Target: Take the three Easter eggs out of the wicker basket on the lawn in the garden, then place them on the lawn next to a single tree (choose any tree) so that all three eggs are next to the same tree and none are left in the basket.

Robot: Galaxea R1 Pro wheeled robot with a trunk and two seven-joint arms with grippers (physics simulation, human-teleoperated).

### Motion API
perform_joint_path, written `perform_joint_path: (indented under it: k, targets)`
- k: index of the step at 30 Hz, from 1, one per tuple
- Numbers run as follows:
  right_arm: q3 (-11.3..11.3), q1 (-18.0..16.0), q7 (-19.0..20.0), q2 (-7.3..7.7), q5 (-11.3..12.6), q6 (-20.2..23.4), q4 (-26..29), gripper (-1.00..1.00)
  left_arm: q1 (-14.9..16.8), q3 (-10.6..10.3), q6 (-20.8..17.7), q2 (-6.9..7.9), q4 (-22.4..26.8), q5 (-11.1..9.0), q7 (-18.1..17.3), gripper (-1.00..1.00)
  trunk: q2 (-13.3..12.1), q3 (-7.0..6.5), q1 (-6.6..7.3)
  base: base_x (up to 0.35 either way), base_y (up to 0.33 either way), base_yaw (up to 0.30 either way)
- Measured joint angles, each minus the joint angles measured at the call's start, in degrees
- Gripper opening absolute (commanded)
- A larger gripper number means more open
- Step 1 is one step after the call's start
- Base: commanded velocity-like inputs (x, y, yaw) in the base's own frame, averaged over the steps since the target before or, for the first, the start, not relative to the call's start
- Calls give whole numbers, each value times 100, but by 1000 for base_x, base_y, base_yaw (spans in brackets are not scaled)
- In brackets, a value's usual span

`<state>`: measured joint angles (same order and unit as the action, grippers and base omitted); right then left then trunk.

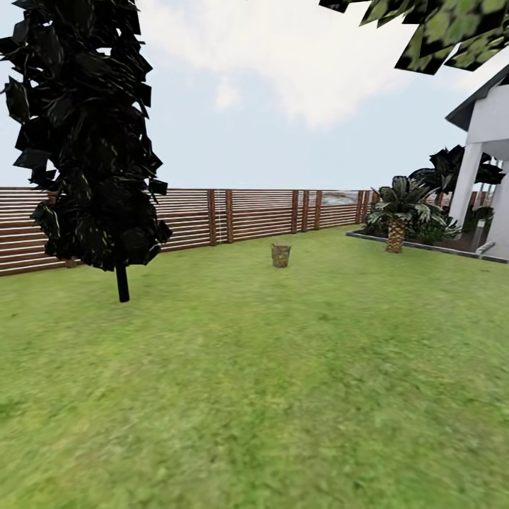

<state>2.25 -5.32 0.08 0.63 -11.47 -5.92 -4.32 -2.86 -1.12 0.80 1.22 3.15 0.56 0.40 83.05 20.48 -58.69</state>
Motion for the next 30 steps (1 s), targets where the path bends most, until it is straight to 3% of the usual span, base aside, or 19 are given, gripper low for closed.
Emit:
perform_joint_path:
  k: [30]
  targets:
    - [4, -2, 0, -1, -1, 0, 0, 100, 0, 0, 0, 0, 0, 0, 0, 100, 0, 0, 0, 334, 0, 0]
